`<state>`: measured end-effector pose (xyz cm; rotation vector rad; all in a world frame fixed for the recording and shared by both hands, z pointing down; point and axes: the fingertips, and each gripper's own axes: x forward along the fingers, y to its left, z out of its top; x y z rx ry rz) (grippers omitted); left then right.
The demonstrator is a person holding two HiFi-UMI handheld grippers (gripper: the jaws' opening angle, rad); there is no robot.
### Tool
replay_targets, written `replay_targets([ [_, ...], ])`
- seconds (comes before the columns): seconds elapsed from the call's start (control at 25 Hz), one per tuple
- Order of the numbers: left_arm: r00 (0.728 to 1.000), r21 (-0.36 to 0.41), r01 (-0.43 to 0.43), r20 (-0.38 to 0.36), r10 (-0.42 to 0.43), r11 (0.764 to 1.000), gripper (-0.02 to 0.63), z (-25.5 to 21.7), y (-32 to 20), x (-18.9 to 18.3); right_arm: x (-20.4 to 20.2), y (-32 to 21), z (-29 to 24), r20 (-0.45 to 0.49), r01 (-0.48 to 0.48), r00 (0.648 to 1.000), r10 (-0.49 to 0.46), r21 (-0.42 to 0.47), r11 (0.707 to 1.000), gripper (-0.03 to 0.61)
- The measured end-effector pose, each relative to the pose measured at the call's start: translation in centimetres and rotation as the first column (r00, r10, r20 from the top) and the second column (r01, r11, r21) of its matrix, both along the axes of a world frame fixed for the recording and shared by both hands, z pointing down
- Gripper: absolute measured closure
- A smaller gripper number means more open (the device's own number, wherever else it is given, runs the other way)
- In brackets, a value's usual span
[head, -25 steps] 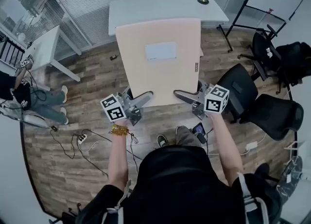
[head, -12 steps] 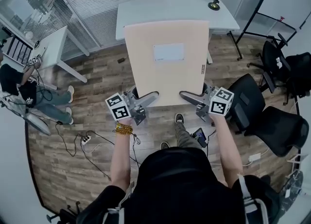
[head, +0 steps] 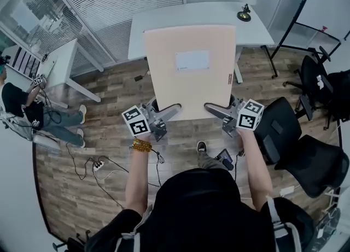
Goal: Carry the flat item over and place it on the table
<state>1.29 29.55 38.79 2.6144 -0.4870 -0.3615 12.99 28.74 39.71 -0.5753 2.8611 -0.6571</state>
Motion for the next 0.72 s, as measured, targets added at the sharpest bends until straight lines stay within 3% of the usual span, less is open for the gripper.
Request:
replay_targets([
  [0.4, 0.999, -0.019, 0.034, -0.008, -0.034, 0.999, 0.296, 0.4, -7.0, 2.7, 2.8, -7.3, 0.3, -0.001, 0.021, 1.0, -0.021, -0.02, 1.0, 0.204],
  [0.72, 0.995, -0.043, 0.092, -0.021, -0.093, 0.995, 0.296, 1.5, -10.7, 2.4, 2.5, -11.6, 1.2, -0.013, 0.059, 0.998, -0.06, -0.056, 0.997, 0.204],
])
